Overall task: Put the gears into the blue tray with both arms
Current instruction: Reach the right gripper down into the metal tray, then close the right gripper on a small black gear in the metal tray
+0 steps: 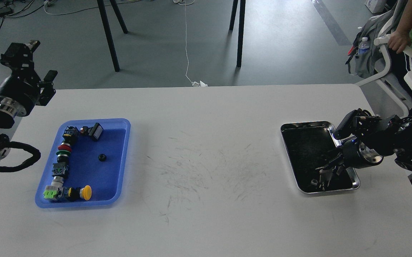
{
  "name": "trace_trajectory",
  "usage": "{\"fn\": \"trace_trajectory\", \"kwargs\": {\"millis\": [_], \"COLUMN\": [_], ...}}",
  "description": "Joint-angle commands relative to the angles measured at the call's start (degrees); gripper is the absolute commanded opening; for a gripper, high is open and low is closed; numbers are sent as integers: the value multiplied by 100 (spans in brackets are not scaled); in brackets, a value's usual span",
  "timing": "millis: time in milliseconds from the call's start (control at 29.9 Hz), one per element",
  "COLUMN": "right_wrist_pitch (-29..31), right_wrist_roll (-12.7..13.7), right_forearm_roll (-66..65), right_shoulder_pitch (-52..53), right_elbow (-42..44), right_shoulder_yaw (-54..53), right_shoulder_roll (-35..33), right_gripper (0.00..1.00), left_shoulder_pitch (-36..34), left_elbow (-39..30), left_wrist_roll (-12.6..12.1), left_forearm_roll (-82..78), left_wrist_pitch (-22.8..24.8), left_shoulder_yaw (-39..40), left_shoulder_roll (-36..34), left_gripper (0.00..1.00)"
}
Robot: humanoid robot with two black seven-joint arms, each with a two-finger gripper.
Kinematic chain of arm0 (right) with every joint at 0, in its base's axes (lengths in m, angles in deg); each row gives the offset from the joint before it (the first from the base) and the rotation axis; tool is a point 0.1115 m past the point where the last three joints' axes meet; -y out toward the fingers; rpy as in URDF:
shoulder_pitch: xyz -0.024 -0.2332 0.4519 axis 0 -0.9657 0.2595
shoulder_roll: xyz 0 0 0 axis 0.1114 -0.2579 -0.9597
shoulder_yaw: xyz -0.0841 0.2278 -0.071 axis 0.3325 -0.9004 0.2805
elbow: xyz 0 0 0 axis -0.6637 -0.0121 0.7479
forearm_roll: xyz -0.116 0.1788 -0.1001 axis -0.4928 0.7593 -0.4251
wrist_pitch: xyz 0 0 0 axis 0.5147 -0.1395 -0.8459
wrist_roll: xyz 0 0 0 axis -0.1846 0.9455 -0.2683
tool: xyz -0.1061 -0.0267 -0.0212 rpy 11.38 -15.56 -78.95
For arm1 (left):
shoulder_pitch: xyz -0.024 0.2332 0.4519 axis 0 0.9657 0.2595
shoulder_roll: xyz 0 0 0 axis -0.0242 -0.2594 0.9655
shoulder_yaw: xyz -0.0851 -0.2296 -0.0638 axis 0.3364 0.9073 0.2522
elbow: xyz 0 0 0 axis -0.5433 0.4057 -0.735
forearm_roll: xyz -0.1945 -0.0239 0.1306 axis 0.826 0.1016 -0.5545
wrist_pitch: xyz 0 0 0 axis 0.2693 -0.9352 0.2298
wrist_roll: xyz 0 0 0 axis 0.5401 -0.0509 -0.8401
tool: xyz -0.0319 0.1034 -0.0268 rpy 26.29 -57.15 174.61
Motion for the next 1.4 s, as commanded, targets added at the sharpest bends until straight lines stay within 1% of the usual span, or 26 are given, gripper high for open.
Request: {"fn": "trace_trajectory", "kwargs": {"millis": [0,268,334,401,535,635,702,803,836,970,1070,1171,1304,1371], "right_wrist_pitch": [0,0,0,0,8,8,0,0,0,0,0,0,0,0], "right_wrist_roll": [-4,-4,-12,-21,-21,-21,-21,-21,-21,-21,-21,-21,-21,-21], "right_forearm_roll": [-1,-1,-1,-1,-1,-1,-1,-1,-1,-1,-1,-1,-9,-1], "right_shoulder_pitch": [25,34,25,16,16,25,43,43,43,25,16,16,8,8], "right_elbow": [53,27,36,45,106,168,176,176,176,168,150,150,159,159], "right_shoulder_yaw": [-12,-12,-12,-12,-3,-3,-12,-12,-12,-12,-21,-21,-21,-21], "right_shoulder_roll": [-4,-5,-5,-5,4,13,13,22,30,83,101,154,162,162], "right_gripper": [78,77,71,61,56,56,52,51,49,48,44,43,38,38], "left_shoulder_pitch": [4,13,13,13,31,31,31,40,40,40,40,40,40,40], "left_elbow": [0,0,0,0,0,0,0,0,0,0,0,0,0,0], "left_wrist_roll": [0,0,0,0,0,0,0,0,0,0,0,0,0,0], "left_forearm_roll": [0,0,0,0,0,0,0,0,0,0,0,0,0,0], "left_wrist_pitch": [0,0,0,0,0,0,0,0,8,8,17,8,8,9], "left_shoulder_yaw": [0,0,0,0,0,0,0,0,0,0,9,0,9,0], "left_shoulder_roll": [0,0,0,-9,0,0,0,0,0,0,0,-9,-9,-9], "left_gripper": [98,98,98,99,98,99,98,98,98,98,99,98,98,98]}}
